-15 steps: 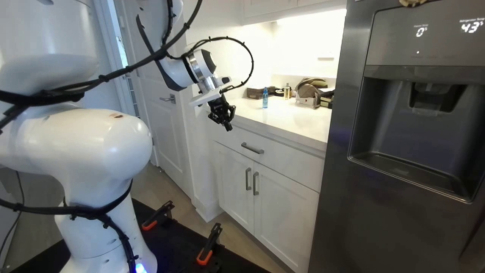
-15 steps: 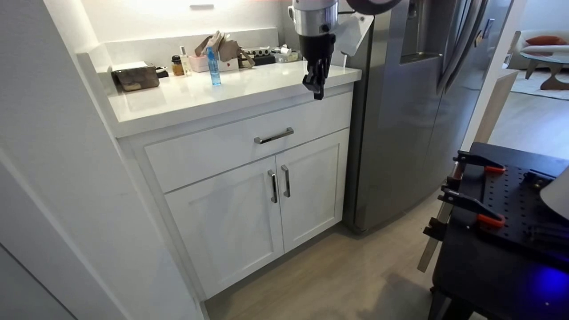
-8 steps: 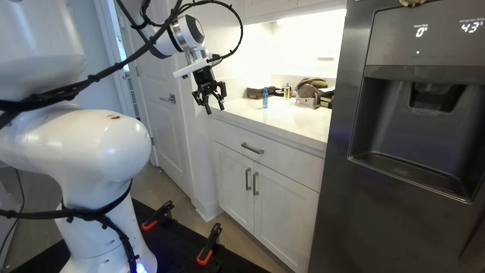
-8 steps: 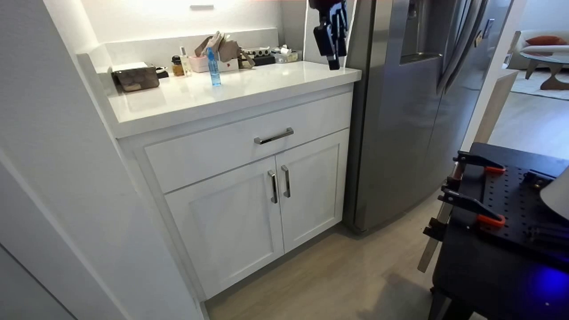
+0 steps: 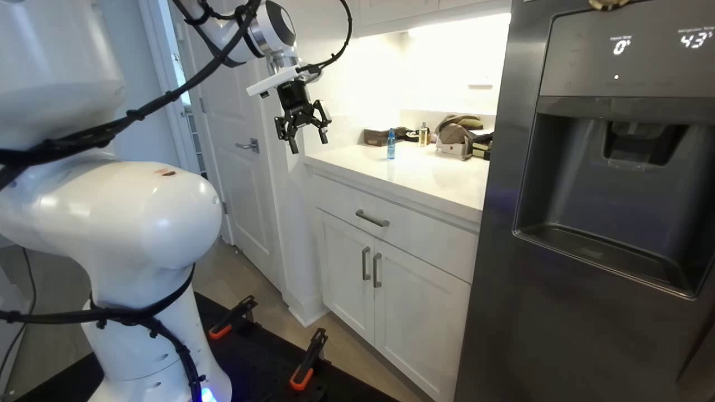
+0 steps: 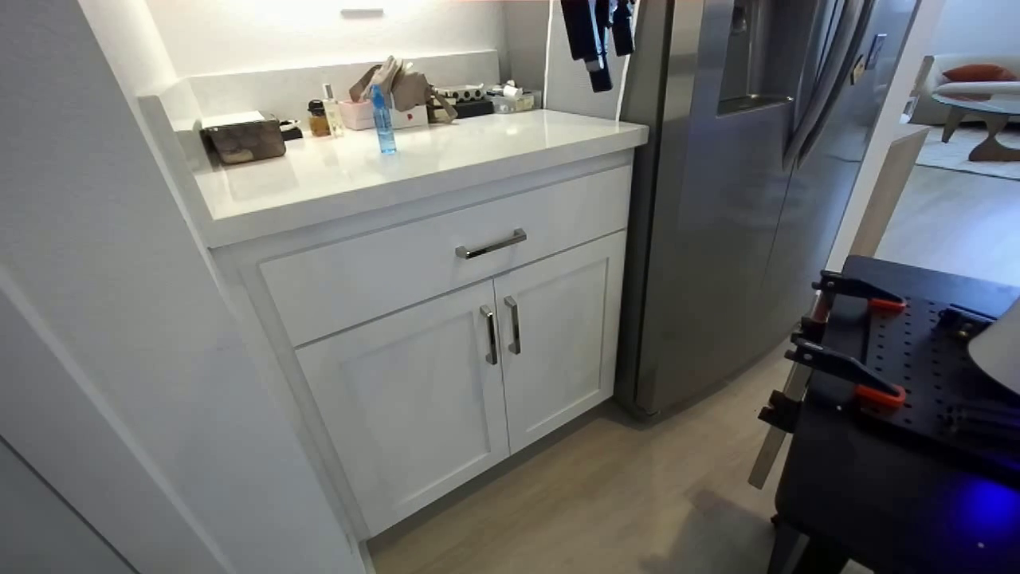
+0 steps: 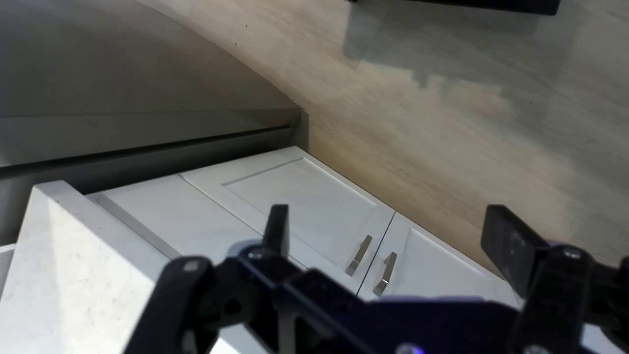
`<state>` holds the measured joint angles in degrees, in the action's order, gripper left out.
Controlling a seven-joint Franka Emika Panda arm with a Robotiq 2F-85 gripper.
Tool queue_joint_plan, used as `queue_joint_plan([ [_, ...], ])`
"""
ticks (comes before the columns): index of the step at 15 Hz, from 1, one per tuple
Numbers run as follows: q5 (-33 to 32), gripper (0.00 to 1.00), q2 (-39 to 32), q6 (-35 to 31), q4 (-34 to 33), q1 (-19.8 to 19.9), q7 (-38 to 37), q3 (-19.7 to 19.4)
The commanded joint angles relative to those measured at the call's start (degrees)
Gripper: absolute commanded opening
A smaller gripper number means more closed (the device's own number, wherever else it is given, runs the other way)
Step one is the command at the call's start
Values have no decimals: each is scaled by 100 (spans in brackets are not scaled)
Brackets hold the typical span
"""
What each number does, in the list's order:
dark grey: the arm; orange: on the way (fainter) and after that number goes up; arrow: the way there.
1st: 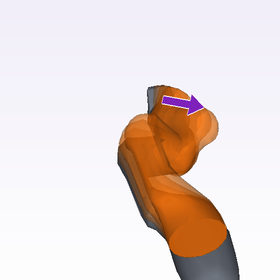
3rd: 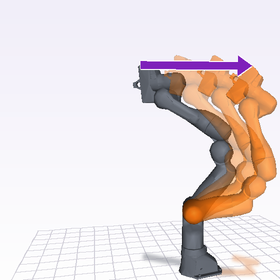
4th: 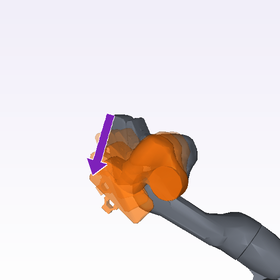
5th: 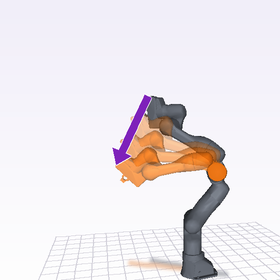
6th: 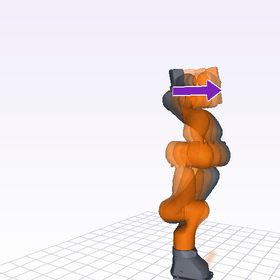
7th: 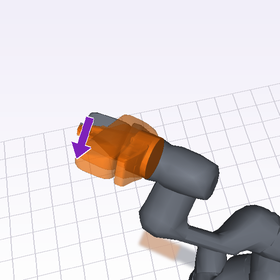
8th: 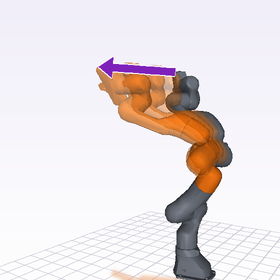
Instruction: Close the drawer
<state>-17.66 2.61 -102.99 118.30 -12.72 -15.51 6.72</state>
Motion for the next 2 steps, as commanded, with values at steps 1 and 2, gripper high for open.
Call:
queue_joint_plan([
  [1, 9, 100, -20, 17, -17, 132, 3, 133],
  [2, 8, 100, -30, 17, -16, 137, 3, 134],
])
